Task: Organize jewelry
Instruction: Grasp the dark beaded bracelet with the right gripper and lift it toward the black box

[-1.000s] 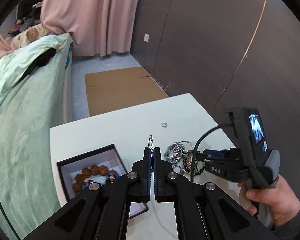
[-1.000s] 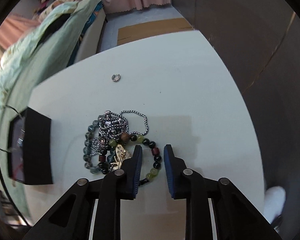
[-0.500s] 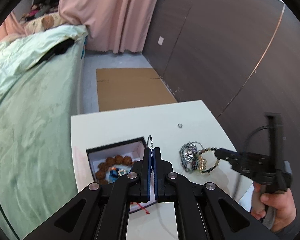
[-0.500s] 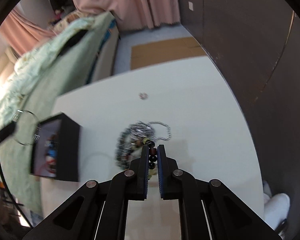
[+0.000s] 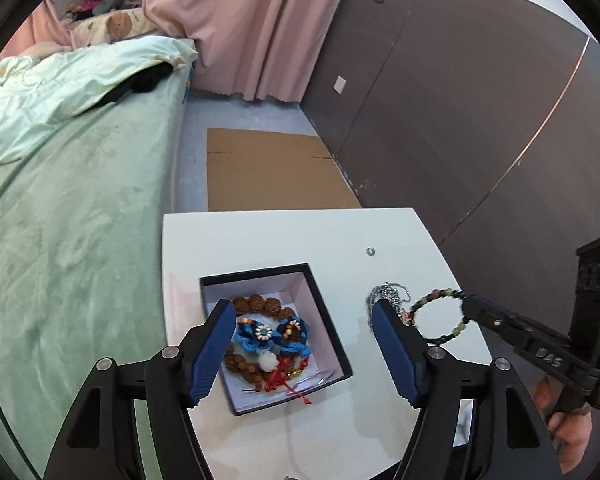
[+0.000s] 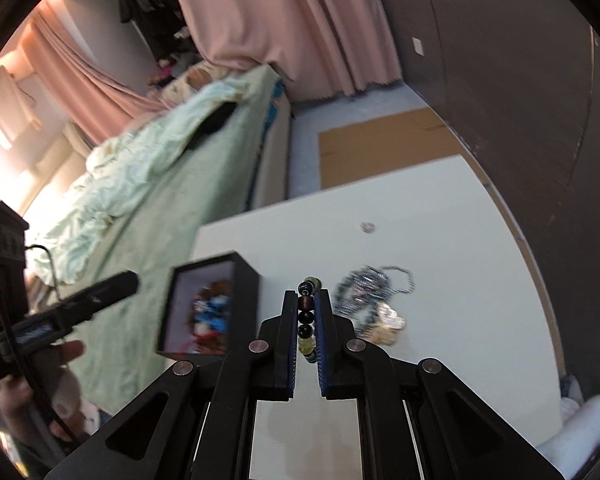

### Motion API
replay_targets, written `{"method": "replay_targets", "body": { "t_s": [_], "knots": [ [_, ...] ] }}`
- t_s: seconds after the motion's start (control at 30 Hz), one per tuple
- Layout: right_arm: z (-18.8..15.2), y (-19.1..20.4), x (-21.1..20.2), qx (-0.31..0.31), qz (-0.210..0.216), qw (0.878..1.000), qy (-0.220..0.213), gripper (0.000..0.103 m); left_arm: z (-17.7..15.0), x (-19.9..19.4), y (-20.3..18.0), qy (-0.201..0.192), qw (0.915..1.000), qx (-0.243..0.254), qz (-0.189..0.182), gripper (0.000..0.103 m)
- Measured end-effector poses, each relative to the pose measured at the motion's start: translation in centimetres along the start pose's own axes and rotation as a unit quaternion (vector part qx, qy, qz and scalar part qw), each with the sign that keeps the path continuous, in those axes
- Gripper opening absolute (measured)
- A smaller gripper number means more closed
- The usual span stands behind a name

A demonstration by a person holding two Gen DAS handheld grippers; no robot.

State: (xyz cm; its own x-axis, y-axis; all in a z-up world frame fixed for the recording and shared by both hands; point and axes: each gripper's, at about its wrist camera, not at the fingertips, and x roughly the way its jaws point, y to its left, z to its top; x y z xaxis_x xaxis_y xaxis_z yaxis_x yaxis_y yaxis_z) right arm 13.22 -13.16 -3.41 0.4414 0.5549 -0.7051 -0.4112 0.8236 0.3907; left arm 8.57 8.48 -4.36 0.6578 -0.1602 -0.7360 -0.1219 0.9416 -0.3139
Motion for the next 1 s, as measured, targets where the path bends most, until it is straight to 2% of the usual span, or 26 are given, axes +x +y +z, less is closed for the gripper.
{"method": "replay_targets", "body": {
  "t_s": [0.17,0.3,0.4,0.77,0.83,0.87,0.93,0.97,1.0],
  "knots": [
    [0.4,2.5,-0.8,-0.005,0.056,0.998,-0.024,0.009,-0.2,-0.5,0.7,-0.001,0.9999,-0.006,0.009,0.072],
    [0.3,4.5,-0.3,-0.012,0.093,0.995,-0.027,0.009,-0.3,-1.2,1.5,-0.008,0.9998,-0.015,0.01,0.073],
    [0.1,6.0,0.6,-0.014,0.114,0.993,-0.021,0.009,-0.2,-1.9,2.1,-0.016,0.9996,-0.024,0.009,0.082],
    [-0.8,9.1,4.5,-0.005,0.166,0.986,0.015,0.009,-0.2,-3.3,4.6,-0.03,0.9983,-0.047,0.014,0.084],
    [-0.9,9.1,5.5,-0.007,0.148,0.989,0.024,0.01,-0.2,-3.4,4.8,-0.03,0.9983,-0.048,0.015,0.084],
    [-1.0,9.1,6.5,-0.004,0.133,0.99,0.044,0.01,-0.2,-3.5,4.8,-0.03,0.9982,-0.049,0.015,0.084],
    [-1.6,8.2,8.7,0.012,0.112,0.989,0.1,0.018,-0.2,-3.4,4.8,-0.03,0.9982,-0.049,0.014,0.084],
    [-1.7,7.7,9.2,0.021,0.103,0.988,0.113,0.026,-0.2,-3.5,4.8,-0.03,0.9983,-0.048,0.013,0.084],
    [-2.0,7.1,9.4,0.029,0.092,0.988,0.117,0.026,-0.2,-3.5,4.8,-0.031,0.9983,-0.047,0.013,0.084]
  ]
}}
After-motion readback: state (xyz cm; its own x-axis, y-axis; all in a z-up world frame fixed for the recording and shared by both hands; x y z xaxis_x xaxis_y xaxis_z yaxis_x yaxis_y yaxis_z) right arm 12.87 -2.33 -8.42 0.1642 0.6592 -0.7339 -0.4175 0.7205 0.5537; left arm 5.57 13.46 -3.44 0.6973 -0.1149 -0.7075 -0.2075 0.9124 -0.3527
